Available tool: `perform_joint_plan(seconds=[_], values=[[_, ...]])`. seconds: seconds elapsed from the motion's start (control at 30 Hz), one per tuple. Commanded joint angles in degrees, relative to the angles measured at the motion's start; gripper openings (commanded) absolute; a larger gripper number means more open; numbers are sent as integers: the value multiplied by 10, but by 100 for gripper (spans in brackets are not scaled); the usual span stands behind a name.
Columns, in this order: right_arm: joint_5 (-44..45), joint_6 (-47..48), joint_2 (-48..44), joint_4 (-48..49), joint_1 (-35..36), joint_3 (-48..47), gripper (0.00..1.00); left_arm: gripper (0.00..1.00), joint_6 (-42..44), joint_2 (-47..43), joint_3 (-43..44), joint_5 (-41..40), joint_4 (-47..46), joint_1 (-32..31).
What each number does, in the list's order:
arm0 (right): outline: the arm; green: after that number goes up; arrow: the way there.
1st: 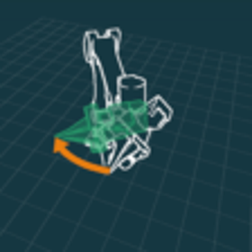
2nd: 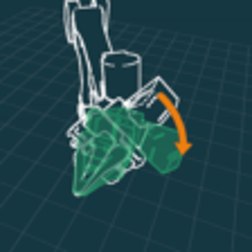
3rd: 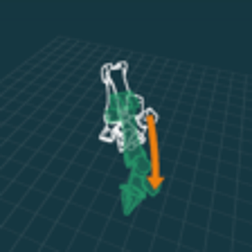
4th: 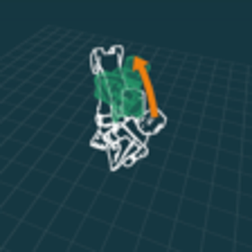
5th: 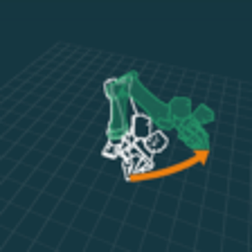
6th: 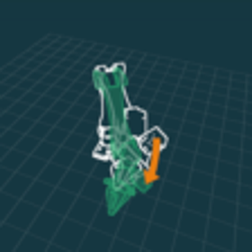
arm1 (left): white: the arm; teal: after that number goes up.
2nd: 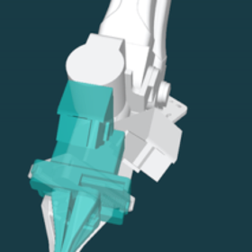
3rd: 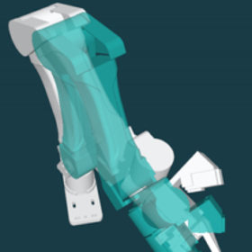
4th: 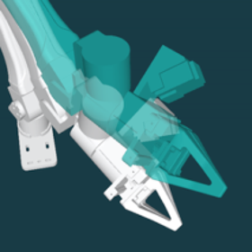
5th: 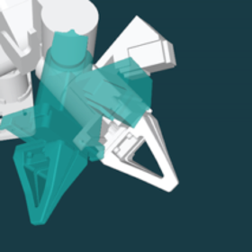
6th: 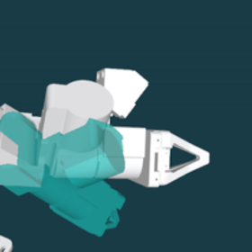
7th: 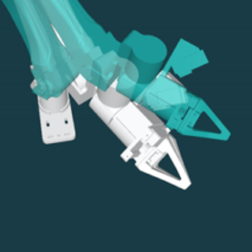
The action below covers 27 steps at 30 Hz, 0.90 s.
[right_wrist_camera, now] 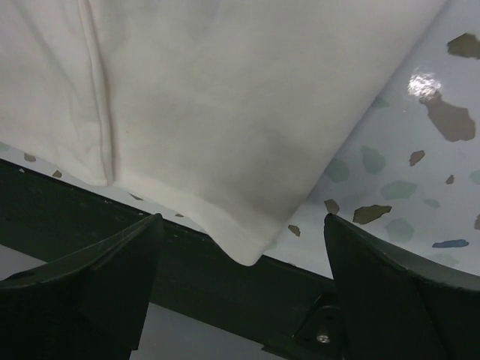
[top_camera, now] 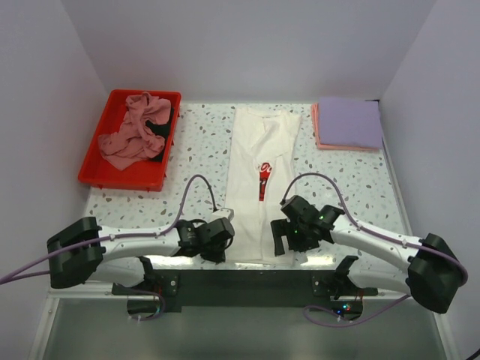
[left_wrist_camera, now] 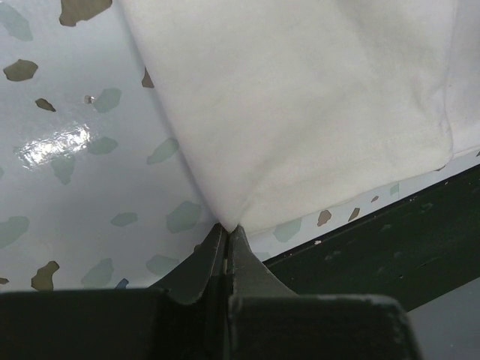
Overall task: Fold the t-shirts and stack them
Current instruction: Fold the tshirt
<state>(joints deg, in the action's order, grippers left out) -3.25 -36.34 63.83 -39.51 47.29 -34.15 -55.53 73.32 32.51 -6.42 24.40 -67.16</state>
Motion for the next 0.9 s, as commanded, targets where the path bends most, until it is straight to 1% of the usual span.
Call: perform_joint_plan(seconds=[0.0,0.03,0.07,0.17,0.27,0.53,0.6,0.67,0.7,0.73,0.77,0.8,0.87], values=[[-22,-44,11,10,14,10,89,0,-7,-14,-13,5,1,1],[-19,-43,20,8,15,9,84,0,-7,-16,-16,5,0,1],[-15,-43,25,4,15,8,75,0,-8,-18,-18,5,-3,1],[-18,-52,45,5,19,12,60,0,-16,-20,-27,4,-11,0],[-19,-65,48,0,28,18,55,0,-22,-20,-35,12,-17,1],[-28,-105,28,-8,40,52,48,0,-34,-31,-54,13,-32,0],[-23,-108,24,-18,41,54,43,0,-36,-34,-60,18,-42,0],[-24,-106,23,-21,41,54,33,0,-37,-34,-60,21,-48,0],[-23,-103,23,-20,41,54,22,0,-36,-34,-60,22,-51,0],[-25,-103,23,-20,42,54,22,0,-36,-34,-60,23,-51,0],[-28,-103,23,-20,42,53,8,0,-37,-34,-59,25,-47,0],[-32,-103,23,-20,42,54,0,0,-37,-37,-59,25,-45,0],[-40,-106,11,-24,42,56,0,0,-41,-48,-62,27,-40,-1]])
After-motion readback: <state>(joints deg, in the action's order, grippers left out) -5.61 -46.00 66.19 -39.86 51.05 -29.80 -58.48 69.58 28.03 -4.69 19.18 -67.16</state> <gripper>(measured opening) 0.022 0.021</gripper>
